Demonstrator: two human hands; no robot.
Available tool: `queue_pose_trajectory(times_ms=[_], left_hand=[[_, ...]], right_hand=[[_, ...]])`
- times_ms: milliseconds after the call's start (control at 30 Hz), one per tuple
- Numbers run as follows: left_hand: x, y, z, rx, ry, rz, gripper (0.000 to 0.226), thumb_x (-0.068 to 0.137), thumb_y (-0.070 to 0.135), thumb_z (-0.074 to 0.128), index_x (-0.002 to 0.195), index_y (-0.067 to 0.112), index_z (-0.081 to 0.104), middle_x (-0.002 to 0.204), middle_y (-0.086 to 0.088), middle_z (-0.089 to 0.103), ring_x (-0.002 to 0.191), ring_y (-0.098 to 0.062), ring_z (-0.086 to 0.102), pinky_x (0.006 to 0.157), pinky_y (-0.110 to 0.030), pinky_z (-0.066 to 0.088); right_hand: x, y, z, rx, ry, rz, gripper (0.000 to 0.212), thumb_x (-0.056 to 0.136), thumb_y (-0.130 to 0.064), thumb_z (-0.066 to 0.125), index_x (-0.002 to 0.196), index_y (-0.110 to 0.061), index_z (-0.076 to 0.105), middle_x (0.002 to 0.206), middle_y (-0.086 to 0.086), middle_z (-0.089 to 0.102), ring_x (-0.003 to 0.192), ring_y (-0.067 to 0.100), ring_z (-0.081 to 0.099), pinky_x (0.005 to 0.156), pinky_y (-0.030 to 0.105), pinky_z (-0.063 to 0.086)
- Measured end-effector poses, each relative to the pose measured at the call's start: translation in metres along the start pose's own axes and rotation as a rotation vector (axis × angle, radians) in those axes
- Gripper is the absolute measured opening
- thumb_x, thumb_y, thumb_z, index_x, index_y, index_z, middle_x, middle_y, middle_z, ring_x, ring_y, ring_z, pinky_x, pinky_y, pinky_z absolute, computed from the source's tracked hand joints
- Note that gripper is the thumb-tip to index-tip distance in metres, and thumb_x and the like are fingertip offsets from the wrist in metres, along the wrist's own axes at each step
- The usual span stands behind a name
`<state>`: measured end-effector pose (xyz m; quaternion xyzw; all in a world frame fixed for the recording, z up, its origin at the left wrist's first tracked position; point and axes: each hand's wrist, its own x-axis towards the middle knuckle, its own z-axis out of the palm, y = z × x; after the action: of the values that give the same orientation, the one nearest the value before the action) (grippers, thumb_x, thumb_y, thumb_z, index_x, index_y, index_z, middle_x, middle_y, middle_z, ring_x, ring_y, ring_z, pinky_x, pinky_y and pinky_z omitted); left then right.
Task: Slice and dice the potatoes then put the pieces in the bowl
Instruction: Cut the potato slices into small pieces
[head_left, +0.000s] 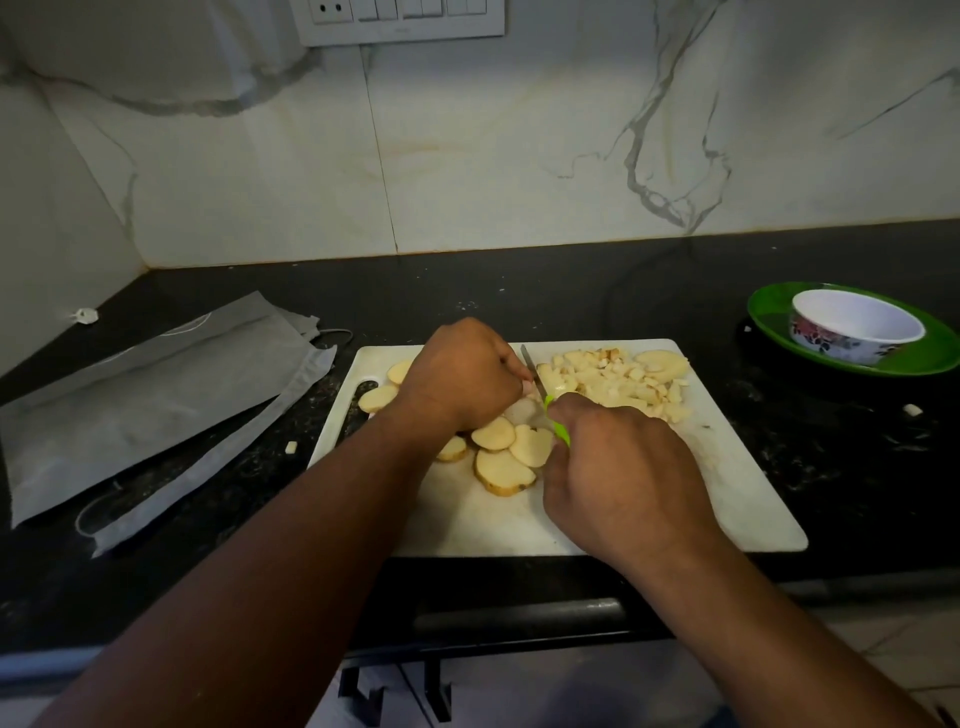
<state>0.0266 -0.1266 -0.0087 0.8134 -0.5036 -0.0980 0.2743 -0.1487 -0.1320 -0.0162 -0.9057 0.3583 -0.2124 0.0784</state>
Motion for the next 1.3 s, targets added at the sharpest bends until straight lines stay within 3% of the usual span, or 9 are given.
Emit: queue_pose_trajectory(times_ms=[167,267,367,500,633,933,1067,1200,1300], left_hand=[[0.0,0.002,-0.001,0.0,-0.012,-0.004,0.01,0.091,0.025,0.079,0.101,0.025,0.083,0.1,0.012,0.078,0.095,-0.007,0.068,0.097,-0.031,0.056],[-0.001,0.0,-0.003,-0.008,-0.018,0.009,0.01,0.091,0.026,0.079,0.101,0.026,0.083,0.101,0.013,0.078,0.093,-0.005,0.067,0.094,-0.028,0.056],[-0.001,-0.003,-0.004,-0.062,0.015,-0.019,0.007,0.088,0.026,0.083,0.095,0.028,0.083,0.099,0.016,0.076,0.093,-0.003,0.067,0.09,-0.024,0.054],[-0.002,-0.004,-0.005,-0.077,0.015,-0.032,0.003,0.087,0.026,0.084,0.089,0.028,0.082,0.09,0.017,0.074,0.089,-0.005,0.067,0.084,-0.024,0.054],[0.0,-0.007,-0.005,-0.047,-0.023,-0.029,0.009,0.094,0.022,0.077,0.095,0.028,0.083,0.09,0.019,0.074,0.087,-0.004,0.068,0.077,-0.018,0.054],[0.003,-0.008,-0.003,-0.014,-0.024,0.009,0.006,0.092,0.022,0.078,0.093,0.026,0.083,0.088,0.015,0.076,0.084,-0.004,0.069,0.078,-0.018,0.054],[0.003,-0.008,-0.002,0.005,-0.019,0.023,0.006,0.092,0.024,0.078,0.095,0.026,0.083,0.091,0.012,0.077,0.087,-0.006,0.069,0.082,-0.021,0.054],[0.003,-0.008,-0.002,0.004,-0.019,0.016,0.006,0.092,0.023,0.078,0.094,0.027,0.082,0.09,0.015,0.076,0.087,-0.004,0.067,0.075,-0.013,0.047],[0.002,-0.005,-0.003,0.011,-0.018,0.006,0.006,0.091,0.024,0.079,0.095,0.027,0.082,0.087,0.018,0.073,0.087,-0.003,0.067,0.08,-0.017,0.049]], right_hand=[[-0.028,0.007,-0.01,-0.021,-0.037,-0.036,0.035,0.092,-0.032,0.05,0.126,-0.034,0.055,0.086,-0.008,0.064,0.065,0.012,0.047,0.059,0.026,0.041],[-0.048,0.009,-0.018,-0.018,-0.021,-0.039,0.035,0.09,-0.033,0.053,0.125,-0.036,0.057,0.075,-0.008,0.062,0.057,0.011,0.043,0.052,0.024,0.037],[-0.046,0.011,-0.022,-0.036,0.016,-0.018,0.033,0.087,-0.033,0.058,0.12,-0.034,0.063,0.07,-0.007,0.065,0.055,0.012,0.051,0.05,0.025,0.04],[-0.024,0.007,-0.018,-0.001,0.065,-0.013,0.033,0.091,-0.035,0.054,0.123,-0.031,0.061,0.085,-0.007,0.07,0.072,0.013,0.064,0.062,0.03,0.052],[-0.006,0.002,-0.011,0.036,0.042,-0.016,0.037,0.095,-0.038,0.05,0.132,-0.033,0.054,0.095,-0.01,0.068,0.078,0.009,0.06,0.067,0.024,0.05],[-0.005,0.003,0.002,0.018,0.069,-0.035,0.033,0.089,-0.032,0.059,0.121,-0.026,0.065,0.071,-0.006,0.065,0.058,0.013,0.055,0.054,0.028,0.048],[-0.004,0.001,0.002,0.044,0.041,-0.012,0.034,0.091,-0.033,0.057,0.124,-0.028,0.063,0.082,-0.006,0.069,0.067,0.013,0.059,0.062,0.029,0.052],[-0.004,0.002,-0.001,0.053,-0.001,-0.014,0.039,0.092,-0.035,0.055,0.131,-0.032,0.059,0.095,-0.008,0.071,0.079,0.012,0.063,0.069,0.029,0.054],[-0.006,0.005,-0.005,0.035,-0.02,-0.019,0.037,0.092,-0.033,0.054,0.129,-0.033,0.06,0.095,-0.008,0.071,0.078,0.012,0.063,0.067,0.027,0.052]])
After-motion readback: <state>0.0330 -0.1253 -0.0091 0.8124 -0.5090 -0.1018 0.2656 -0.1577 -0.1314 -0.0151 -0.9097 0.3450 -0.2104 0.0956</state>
